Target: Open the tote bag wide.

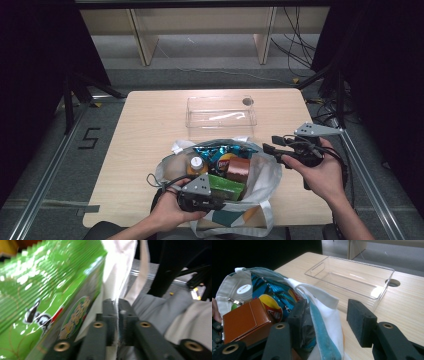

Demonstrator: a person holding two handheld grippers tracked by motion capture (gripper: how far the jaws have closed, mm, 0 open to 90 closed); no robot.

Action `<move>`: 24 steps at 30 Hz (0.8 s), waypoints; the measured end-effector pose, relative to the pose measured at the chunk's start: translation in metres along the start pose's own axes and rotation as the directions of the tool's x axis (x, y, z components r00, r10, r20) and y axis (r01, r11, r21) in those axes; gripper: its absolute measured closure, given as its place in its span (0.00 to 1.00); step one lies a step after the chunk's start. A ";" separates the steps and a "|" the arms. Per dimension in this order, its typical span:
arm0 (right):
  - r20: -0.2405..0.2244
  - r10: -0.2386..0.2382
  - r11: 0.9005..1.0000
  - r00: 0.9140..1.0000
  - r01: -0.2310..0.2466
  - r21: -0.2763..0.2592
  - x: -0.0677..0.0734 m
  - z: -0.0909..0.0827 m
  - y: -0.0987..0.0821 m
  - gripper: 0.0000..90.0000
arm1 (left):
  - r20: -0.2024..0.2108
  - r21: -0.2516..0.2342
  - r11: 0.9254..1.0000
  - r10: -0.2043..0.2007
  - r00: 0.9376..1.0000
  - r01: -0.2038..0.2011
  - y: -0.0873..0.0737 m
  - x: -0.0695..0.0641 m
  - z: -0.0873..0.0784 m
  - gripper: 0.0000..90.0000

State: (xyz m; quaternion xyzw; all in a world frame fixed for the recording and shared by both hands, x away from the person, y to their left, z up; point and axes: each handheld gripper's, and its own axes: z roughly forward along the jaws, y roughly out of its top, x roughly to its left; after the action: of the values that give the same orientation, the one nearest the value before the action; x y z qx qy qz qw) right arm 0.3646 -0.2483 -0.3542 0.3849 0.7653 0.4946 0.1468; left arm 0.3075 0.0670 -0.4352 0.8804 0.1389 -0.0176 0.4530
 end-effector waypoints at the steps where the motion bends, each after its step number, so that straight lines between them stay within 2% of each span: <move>1: 0.000 0.000 1.000 1.000 0.000 0.000 0.000 0.000 0.000 0.58 | 0.008 -0.018 1.000 0.005 1.000 -0.005 0.001 -0.001 -0.003 0.90; 2: -0.008 -0.003 1.000 1.000 0.003 -0.002 0.000 0.000 0.000 0.58 | 0.007 -0.038 0.999 0.008 1.000 -0.008 0.001 -0.003 -0.008 0.85; 4: 0.004 -0.012 1.000 1.000 0.012 -0.002 0.000 -0.002 0.000 0.58 | 0.005 -0.075 0.997 -0.001 1.000 0.001 0.002 -0.004 -0.020 0.77; 5: 0.003 0.007 1.000 1.000 -0.007 -0.004 0.001 -0.002 0.001 0.58 | 0.000 -0.095 0.995 -0.002 1.000 0.002 0.002 -0.005 -0.028 0.72; 6: -0.005 -0.002 1.000 1.000 0.002 -0.010 0.000 -0.002 0.001 0.58 | -0.006 -0.121 0.992 -0.025 1.000 0.024 0.001 -0.006 -0.034 0.70; 7: 0.002 -0.003 1.000 1.000 0.003 -0.014 0.000 -0.002 0.001 0.58 | 0.006 -0.143 0.989 -0.029 1.000 0.030 0.001 -0.006 -0.042 0.69; 8: 0.009 0.005 1.000 1.000 -0.005 -0.001 0.001 -0.004 0.002 0.59 | -0.004 -0.187 0.982 -0.040 0.999 0.038 0.000 -0.006 -0.056 0.66; 9: 0.009 0.005 1.000 1.000 -0.005 -0.001 0.001 -0.004 0.002 0.59 | -0.004 -0.187 0.982 -0.040 0.999 0.038 0.000 -0.006 -0.056 0.65; 10: 0.005 0.000 1.000 1.000 0.001 -0.012 0.001 -0.003 0.003 0.60 | -0.037 -0.211 0.977 -0.029 0.999 0.021 0.001 -0.005 -0.068 0.65; 11: 0.009 0.004 1.000 1.000 -0.004 -0.002 0.003 -0.003 0.004 0.62 | -0.058 -0.236 0.971 -0.039 0.998 0.024 0.001 -0.004 -0.078 0.64; 12: 0.007 -0.039 0.999 0.999 0.039 -0.015 0.001 -0.002 0.005 0.64 | -0.073 -0.257 0.966 -0.046 0.996 0.026 0.001 -0.002 -0.085 0.63; 13: -0.011 -0.014 1.000 1.000 0.014 -0.002 0.005 -0.001 0.006 0.68 | -0.105 -0.298 0.954 -0.067 0.992 0.033 0.002 0.002 -0.096 0.61; 14: -0.011 -0.014 1.000 1.000 0.014 -0.002 0.005 -0.001 0.006 0.68 | -0.137 -0.324 0.946 -0.080 0.987 0.031 0.002 0.006 -0.106 0.61; 15: -0.006 -0.027 1.000 1.000 0.027 0.003 0.005 -0.001 0.006 0.69 | -0.176 -0.341 0.939 -0.100 0.979 0.035 0.002 0.010 -0.115 0.61; 16: 0.006 -0.018 1.000 1.000 0.019 -0.021 0.006 0.001 0.006 0.71 | -0.207 -0.367 0.929 -0.124 0.970 0.041 0.000 0.015 -0.123 0.61; 17: 0.002 -0.045 0.999 0.999 0.045 -0.019 0.005 0.002 0.007 0.74 | -0.257 -0.421 0.905 -0.184 0.949 0.061 -0.004 0.027 -0.138 0.65; 18: 0.002 -0.045 0.999 0.999 0.045 -0.019 0.005 0.002 0.007 0.74 | -0.257 -0.421 0.905 -0.184 0.949 0.061 -0.004 0.027 -0.138 0.67; 19: -0.007 -0.043 0.999 0.999 0.043 -0.001 0.005 0.000 0.007 0.79 | -0.270 -0.453 0.888 -0.216 0.938 0.074 -0.007 0.033 -0.144 0.68; 20: -0.007 -0.043 0.999 0.999 0.043 -0.001 0.005 0.000 0.007 0.79 | -0.295 -0.467 0.882 -0.229 0.928 0.070 -0.009 0.039 -0.148 0.68; 21: -0.014 -0.026 1.000 1.000 0.026 0.015 0.006 0.000 0.006 0.80 | -0.328 -0.462 0.885 -0.235 0.915 0.062 -0.011 0.045 -0.151 0.68; 22: -0.018 -0.021 0.999 1.000 0.021 0.039 0.008 0.001 0.005 0.81 | -0.356 -0.452 0.890 -0.241 0.903 0.059 -0.013 0.050 -0.152 0.63; 23: -0.018 -0.021 0.999 1.000 0.021 0.039 0.008 0.001 0.005 0.82 | -0.372 -0.437 0.898 -0.234 0.898 0.053 -0.015 0.055 -0.152 0.63; 24: -0.020 -0.042 0.998 0.999 0.043 0.037 0.007 0.002 0.005 0.83 | -0.377 -0.415 0.909 -0.218 0.900 0.047 -0.015 0.059 -0.150 0.61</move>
State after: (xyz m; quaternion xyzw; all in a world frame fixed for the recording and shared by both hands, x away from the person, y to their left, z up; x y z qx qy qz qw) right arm 0.3633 -0.2406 -0.3500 0.3664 0.7838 0.4807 0.1427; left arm 0.3463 0.2091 -0.3687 0.7422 0.2932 0.1666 0.5791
